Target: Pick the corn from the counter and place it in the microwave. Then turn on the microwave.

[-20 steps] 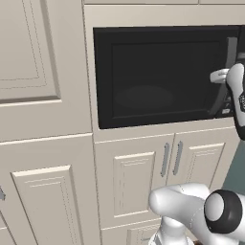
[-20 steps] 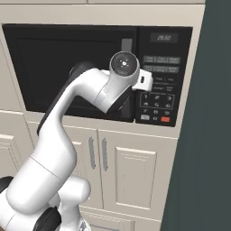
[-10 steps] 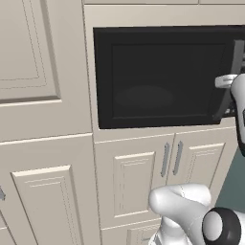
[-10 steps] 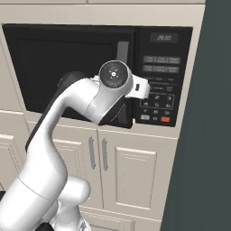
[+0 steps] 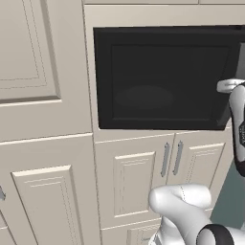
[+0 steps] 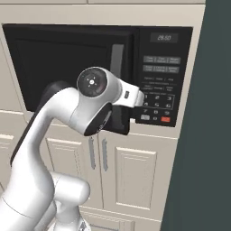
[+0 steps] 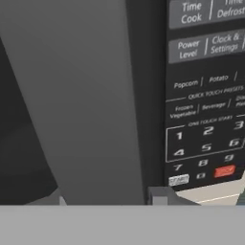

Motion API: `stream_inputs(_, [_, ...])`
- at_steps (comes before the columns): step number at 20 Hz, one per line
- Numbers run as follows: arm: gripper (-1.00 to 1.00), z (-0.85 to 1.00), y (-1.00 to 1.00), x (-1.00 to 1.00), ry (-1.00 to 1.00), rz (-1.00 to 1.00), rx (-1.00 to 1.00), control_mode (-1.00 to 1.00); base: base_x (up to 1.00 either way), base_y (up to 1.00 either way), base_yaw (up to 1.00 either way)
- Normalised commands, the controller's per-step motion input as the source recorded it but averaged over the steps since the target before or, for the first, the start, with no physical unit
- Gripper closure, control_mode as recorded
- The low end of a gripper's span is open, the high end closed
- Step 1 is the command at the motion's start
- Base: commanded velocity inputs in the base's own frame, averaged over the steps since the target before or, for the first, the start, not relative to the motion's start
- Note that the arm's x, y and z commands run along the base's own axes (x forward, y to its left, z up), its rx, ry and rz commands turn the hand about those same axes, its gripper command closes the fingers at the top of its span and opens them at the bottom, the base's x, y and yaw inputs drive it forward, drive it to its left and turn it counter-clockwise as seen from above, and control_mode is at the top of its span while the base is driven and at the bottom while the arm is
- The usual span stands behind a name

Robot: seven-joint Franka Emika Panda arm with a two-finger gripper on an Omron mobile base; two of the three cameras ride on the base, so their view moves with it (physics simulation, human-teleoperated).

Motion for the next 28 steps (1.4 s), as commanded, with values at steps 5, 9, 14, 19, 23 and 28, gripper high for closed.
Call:
stream_inputs(5, [1.0, 0.03, 0.02, -0.34, -0.01, -0.11, -0.01, -1.0, 0.0, 0.0, 0.0])
stream_inputs(9, [1.0, 0.0, 0.0, -0.43, -0.07, -0.08, -0.01, -1.0, 0.0, 0.0, 0.0])
stream_inputs(14, [1.0, 0.0, 0.0, -0.47, -0.09, -0.08, -0.01, -1.0, 0.0, 0.0, 0.0])
stream_inputs(19, [1.0, 0.0, 0.0, -0.47, -0.06, -0.09, -0.01, -1.0, 0.0, 0.0, 0.0])
stream_inputs(23, [1.0, 0.01, 0.01, -0.43, -0.02, -0.1, -0.01, -1.0, 0.0, 0.0, 0.0])
stream_inputs(28, [1.0, 0.02, 0.03, -0.41, -0.01, -0.11, -0.02, -1.0, 0.0, 0.0, 0.0])
